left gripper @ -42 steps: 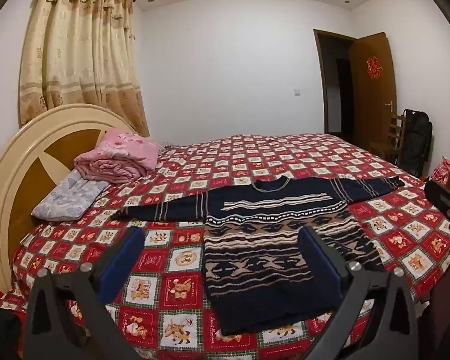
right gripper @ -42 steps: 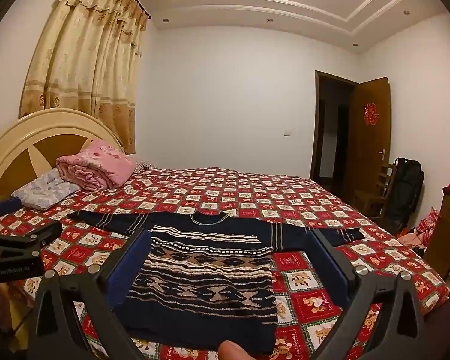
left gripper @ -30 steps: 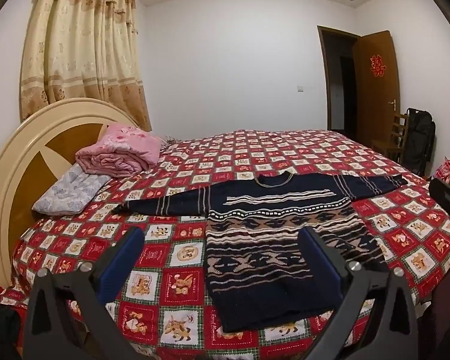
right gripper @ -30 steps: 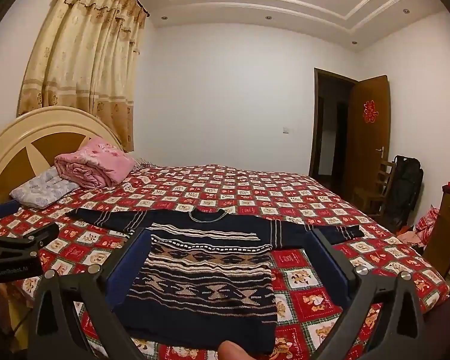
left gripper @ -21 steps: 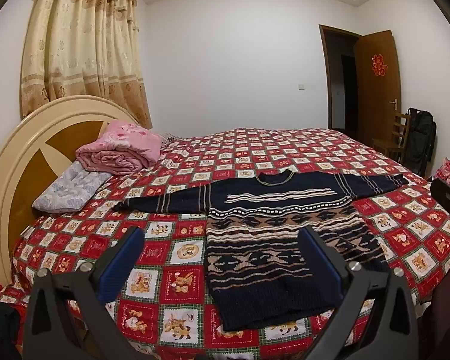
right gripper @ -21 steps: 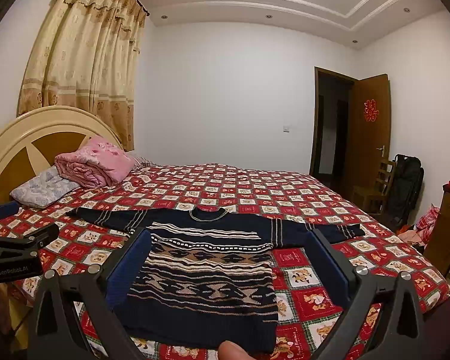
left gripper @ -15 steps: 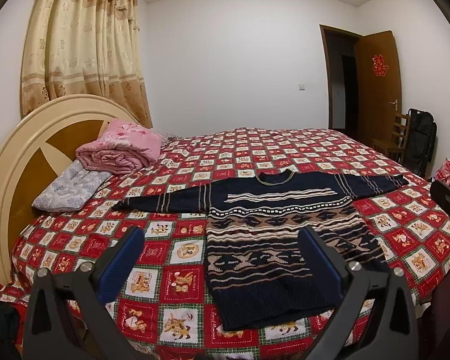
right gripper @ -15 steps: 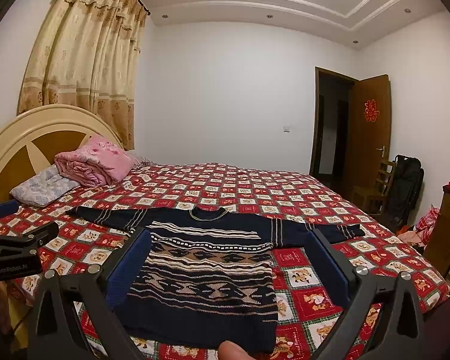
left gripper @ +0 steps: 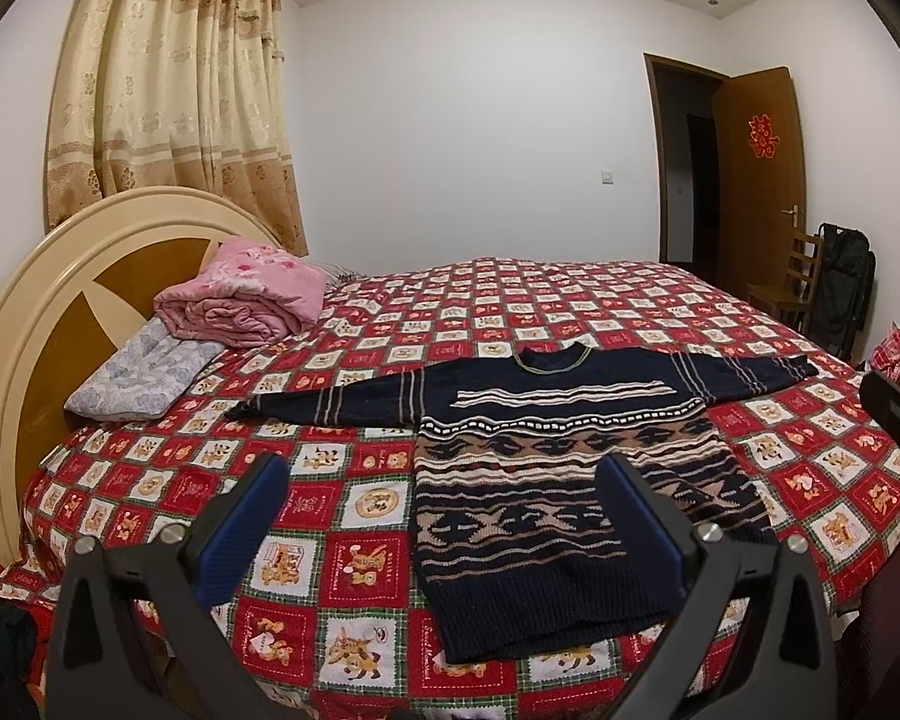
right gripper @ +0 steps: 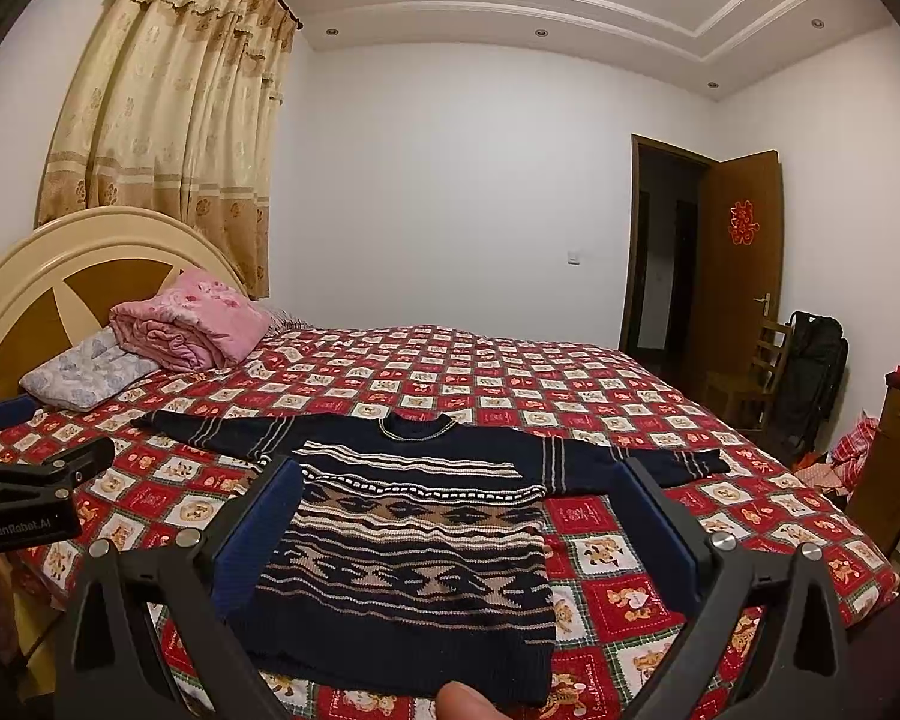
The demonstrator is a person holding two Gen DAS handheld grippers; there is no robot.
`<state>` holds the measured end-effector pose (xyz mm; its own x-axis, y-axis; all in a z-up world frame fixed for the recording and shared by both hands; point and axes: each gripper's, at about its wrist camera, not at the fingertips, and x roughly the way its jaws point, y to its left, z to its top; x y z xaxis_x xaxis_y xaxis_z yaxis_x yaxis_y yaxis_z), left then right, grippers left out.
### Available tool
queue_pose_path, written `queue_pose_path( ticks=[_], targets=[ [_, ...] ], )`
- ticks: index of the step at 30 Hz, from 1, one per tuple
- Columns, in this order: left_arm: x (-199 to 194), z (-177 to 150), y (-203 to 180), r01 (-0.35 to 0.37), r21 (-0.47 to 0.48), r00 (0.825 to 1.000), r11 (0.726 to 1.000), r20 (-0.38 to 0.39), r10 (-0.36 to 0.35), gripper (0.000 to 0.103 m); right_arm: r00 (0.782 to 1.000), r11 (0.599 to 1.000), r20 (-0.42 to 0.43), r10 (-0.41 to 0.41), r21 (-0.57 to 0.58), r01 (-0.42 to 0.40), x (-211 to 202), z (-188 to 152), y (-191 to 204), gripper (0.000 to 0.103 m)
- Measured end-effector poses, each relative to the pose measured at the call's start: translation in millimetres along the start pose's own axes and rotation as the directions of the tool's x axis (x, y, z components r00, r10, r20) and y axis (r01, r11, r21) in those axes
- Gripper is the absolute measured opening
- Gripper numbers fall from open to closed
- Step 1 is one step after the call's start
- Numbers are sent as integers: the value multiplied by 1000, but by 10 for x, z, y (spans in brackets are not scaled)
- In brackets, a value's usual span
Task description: Fold small clothes
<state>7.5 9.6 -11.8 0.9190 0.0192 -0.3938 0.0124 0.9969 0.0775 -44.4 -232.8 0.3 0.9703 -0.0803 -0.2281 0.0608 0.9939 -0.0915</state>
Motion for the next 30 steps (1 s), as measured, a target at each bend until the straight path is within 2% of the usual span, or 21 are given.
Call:
queue_pose_path(
  ticks=[30],
  targets=[
    [2,3,16,-3,-3,1000,1000,0,3,103,1000,1000,-7,2,-4,-2,-1,-9,63,102]
  ],
)
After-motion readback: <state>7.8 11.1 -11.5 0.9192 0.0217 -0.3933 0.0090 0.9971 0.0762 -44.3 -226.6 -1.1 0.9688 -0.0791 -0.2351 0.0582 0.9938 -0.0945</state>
